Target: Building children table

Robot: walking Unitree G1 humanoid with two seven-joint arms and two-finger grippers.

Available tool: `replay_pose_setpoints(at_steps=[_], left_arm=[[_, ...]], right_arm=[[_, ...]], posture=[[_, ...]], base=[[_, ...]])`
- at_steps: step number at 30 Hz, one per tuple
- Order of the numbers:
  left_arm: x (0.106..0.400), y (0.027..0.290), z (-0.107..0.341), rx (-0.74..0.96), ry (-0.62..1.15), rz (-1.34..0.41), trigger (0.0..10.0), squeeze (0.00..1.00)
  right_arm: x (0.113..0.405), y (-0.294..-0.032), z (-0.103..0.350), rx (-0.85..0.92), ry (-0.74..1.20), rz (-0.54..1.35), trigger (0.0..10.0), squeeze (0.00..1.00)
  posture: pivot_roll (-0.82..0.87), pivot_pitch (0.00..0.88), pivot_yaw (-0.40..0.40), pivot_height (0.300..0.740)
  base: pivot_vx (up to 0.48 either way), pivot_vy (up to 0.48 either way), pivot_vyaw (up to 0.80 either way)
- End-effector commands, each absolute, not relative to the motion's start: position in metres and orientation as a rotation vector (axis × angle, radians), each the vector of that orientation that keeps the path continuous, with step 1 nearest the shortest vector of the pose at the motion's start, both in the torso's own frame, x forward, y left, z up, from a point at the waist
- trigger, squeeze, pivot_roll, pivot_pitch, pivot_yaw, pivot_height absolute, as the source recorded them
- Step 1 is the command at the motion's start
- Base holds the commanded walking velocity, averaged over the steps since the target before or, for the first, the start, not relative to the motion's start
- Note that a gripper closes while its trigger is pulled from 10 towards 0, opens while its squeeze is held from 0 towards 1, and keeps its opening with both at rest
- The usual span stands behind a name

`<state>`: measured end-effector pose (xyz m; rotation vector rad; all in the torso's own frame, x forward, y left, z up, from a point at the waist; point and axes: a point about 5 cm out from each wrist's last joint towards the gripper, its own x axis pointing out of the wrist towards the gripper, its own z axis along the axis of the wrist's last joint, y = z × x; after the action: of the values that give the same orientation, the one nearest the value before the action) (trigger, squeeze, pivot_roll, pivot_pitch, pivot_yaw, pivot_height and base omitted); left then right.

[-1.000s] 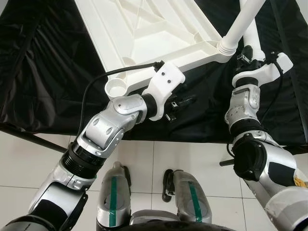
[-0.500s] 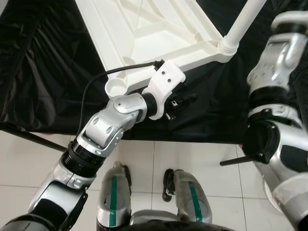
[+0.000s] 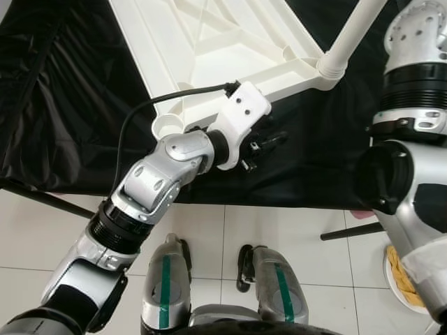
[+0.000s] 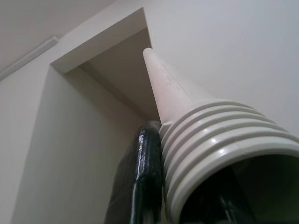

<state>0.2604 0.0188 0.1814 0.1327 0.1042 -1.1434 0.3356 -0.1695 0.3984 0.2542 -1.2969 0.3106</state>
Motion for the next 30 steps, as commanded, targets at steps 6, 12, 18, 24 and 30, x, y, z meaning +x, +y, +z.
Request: replay_pose_setpoints(at_steps=[6,12,18,24,30], left_arm=[[0.259,0.019,0.181,0.13,0.11,-1.185,10.0,0.0],[0.258,0.02,0.18,0.122,0.111,-1.173,10.0,0.0],[0.257,0.019,0.179,0.115,0.111,-1.168,10.0,0.0],[0.255,0.017,0.177,0.11,0.114,-1.175,10.0,0.0],[0.254,0.017,0.177,0.108,0.116,-1.178,10.0,0.0]], right_arm=[[0.342,-0.152,0.389,0.21,-1.194,0.445,10.0,0.0],[0.355,-0.146,0.33,0.169,-0.906,0.562,10.0,0.0],[0.35,-0.153,0.292,0.159,-0.758,0.583,10.0,0.0],[0.35,-0.174,0.262,0.17,-0.642,0.509,10.0,0.0],[0.343,-0.195,0.246,0.165,-0.57,0.448,10.0,0.0]], posture=[[0.08,0.045,-0.001,0.74],[0.08,0.048,-0.02,0.74],[0.08,0.048,-0.028,0.74],[0.07,0.044,-0.034,0.74],[0.06,0.042,-0.032,0.74]], base=[[0.0,0.0,0.0],[0.0,0.0,0.0],[0.0,0.0,0.0],[0.0,0.0,0.0],[0.0,0.0,0.0]])
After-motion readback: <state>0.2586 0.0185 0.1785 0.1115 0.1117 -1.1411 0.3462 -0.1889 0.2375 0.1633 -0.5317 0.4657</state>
